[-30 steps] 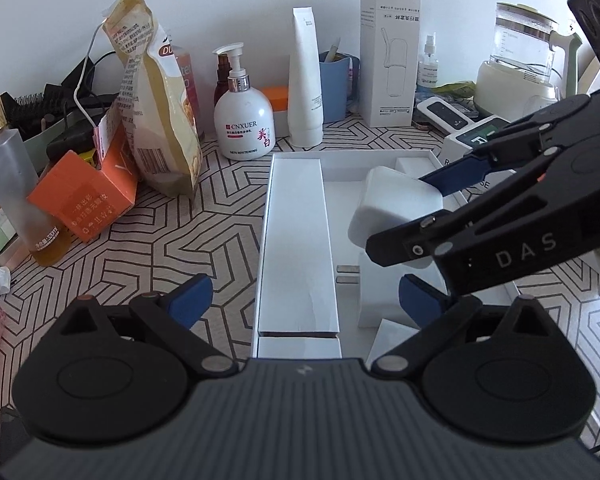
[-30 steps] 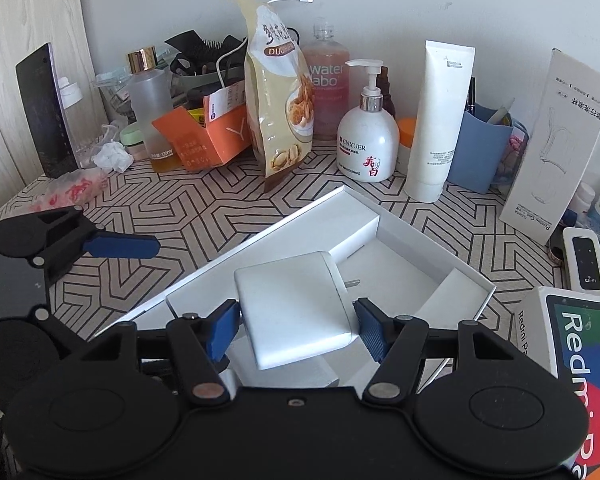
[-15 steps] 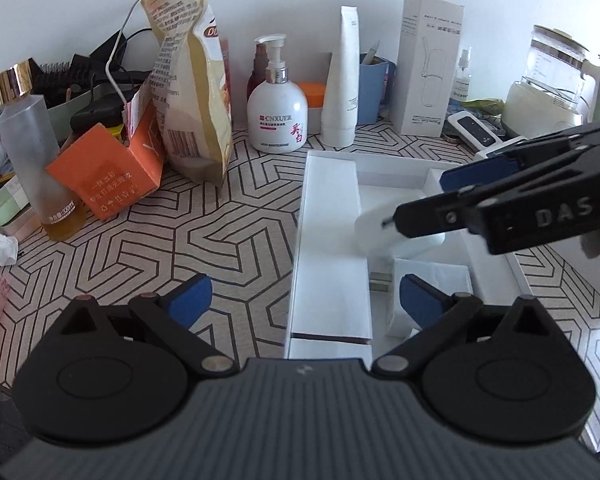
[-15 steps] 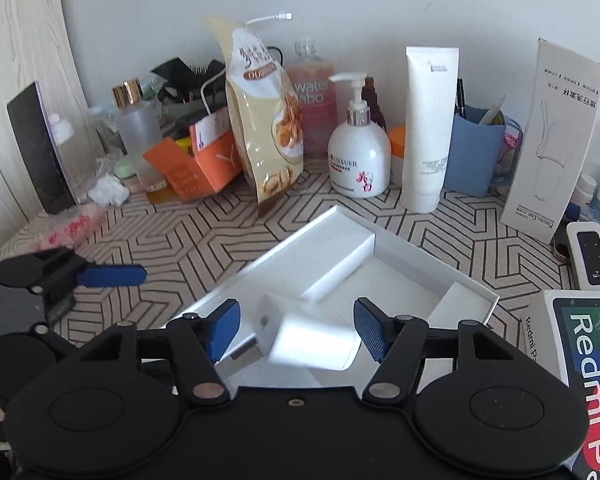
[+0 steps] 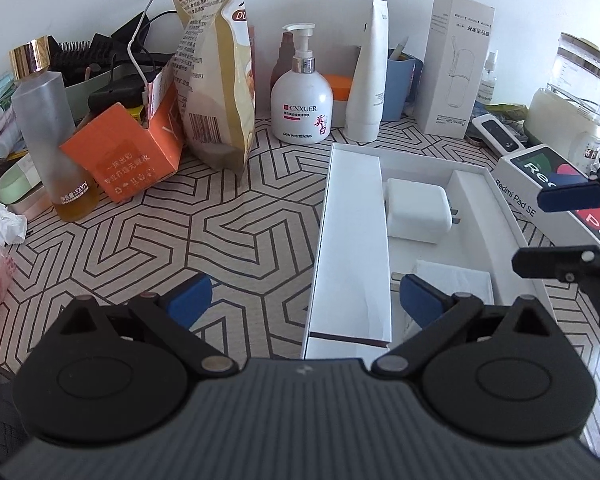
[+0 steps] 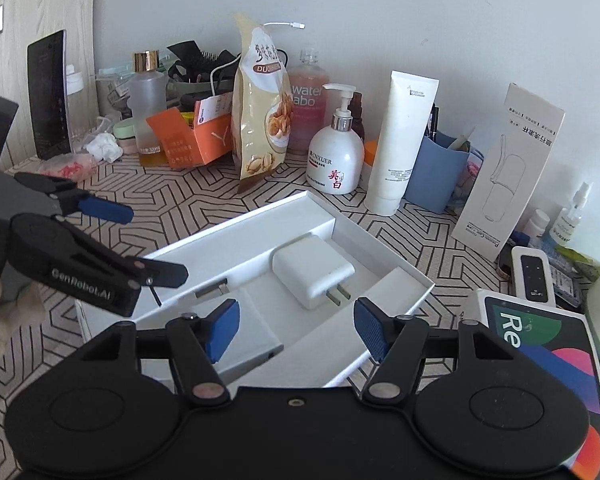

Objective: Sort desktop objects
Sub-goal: 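Withdraw the right gripper from the tray, then move the right gripper to the Redmi Pad SE box while the left gripper approaches its other edge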

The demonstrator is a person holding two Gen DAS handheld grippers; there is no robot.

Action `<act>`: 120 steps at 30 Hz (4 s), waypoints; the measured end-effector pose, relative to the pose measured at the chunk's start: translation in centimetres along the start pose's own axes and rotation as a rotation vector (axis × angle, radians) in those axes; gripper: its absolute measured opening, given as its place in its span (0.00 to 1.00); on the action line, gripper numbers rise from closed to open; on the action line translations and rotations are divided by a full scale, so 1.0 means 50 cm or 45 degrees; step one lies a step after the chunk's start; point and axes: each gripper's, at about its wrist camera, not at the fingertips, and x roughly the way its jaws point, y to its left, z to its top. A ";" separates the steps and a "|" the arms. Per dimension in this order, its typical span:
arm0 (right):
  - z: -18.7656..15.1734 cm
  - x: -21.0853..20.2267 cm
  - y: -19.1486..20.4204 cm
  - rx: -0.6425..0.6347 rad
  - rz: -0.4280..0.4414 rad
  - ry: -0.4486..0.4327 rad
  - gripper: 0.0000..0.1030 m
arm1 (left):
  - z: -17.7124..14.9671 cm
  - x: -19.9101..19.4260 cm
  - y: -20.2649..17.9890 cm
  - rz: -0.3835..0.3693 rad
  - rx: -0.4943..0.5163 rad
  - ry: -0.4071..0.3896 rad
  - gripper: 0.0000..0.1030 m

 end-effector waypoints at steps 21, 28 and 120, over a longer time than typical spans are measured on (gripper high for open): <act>-0.027 0.024 0.071 0.009 0.299 0.171 0.66 | -0.001 0.002 0.004 0.001 -0.045 0.007 0.99; -0.113 -0.093 0.039 0.157 0.285 0.146 0.70 | -0.010 -0.032 -0.077 -0.041 0.018 -0.019 0.99; -0.371 -0.304 -0.237 0.508 -0.004 0.012 0.74 | -0.037 0.018 -0.524 -0.357 0.361 0.093 1.00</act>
